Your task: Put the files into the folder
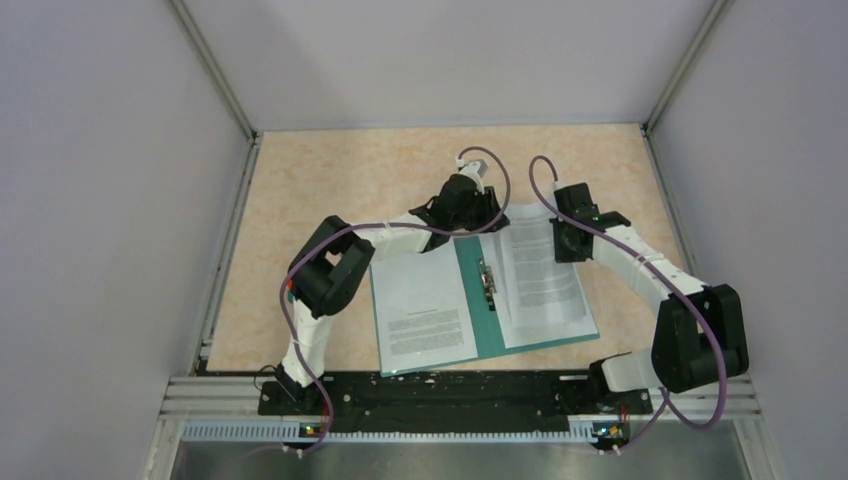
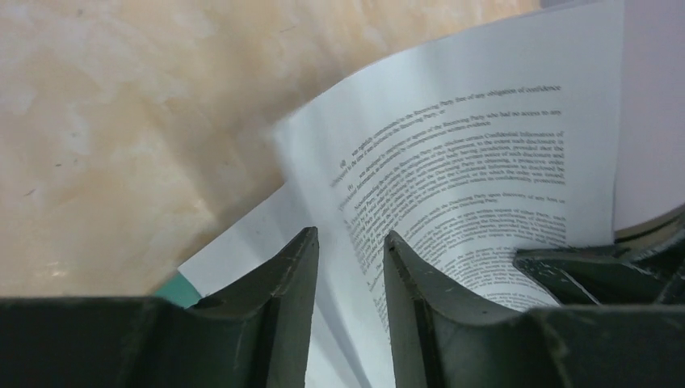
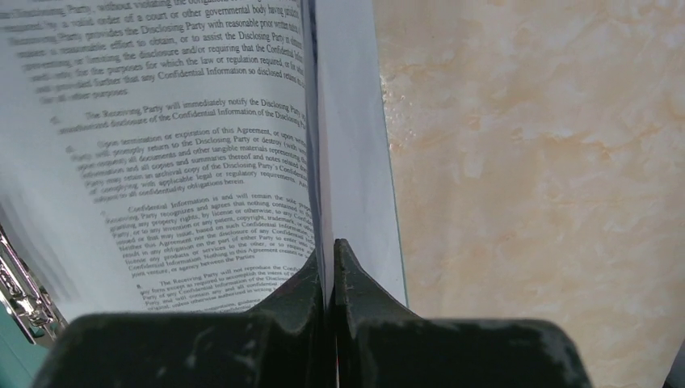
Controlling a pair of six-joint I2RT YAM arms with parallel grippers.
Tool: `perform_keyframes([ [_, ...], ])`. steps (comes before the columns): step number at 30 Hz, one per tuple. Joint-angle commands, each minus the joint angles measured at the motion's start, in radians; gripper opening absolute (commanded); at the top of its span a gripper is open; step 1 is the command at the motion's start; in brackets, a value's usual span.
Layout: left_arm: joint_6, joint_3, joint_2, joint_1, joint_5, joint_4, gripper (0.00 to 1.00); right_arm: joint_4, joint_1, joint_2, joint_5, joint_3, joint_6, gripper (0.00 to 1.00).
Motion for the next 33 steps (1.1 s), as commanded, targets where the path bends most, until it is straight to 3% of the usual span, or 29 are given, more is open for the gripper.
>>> perform_keyframes([
  [1,0.049,-0.018,-0.089,0.000,-0.133,-0.032,0.44,0.026,-0.008,0.008,-0.023,0.019,-0.039,0.00],
  [4,0.056,-0.059,-0.168,0.005,-0.216,-0.069,0.48,0.016,-0.006,0.021,-0.050,0.032,-0.054,0.00],
  [8,0.036,-0.104,-0.283,0.018,-0.366,-0.242,0.50,-0.011,0.004,0.036,-0.070,0.066,-0.060,0.00],
  [11,-0.009,-0.164,-0.377,0.024,-0.465,-0.380,0.44,-0.030,0.014,0.035,-0.085,0.089,-0.060,0.00],
  [16,-0.085,-0.344,-0.517,0.026,-0.510,-0.430,0.36,-0.058,0.023,0.022,-0.147,0.120,-0.053,0.00],
  [25,-0.136,-0.380,-0.447,0.030,-0.486,-0.518,0.24,-0.153,0.032,-0.023,-0.188,0.135,-0.038,0.00],
  [33,-0.161,-0.355,-0.342,0.043,-0.485,-0.557,0.21,-0.225,0.038,-0.041,-0.209,0.143,-0.048,0.00],
])
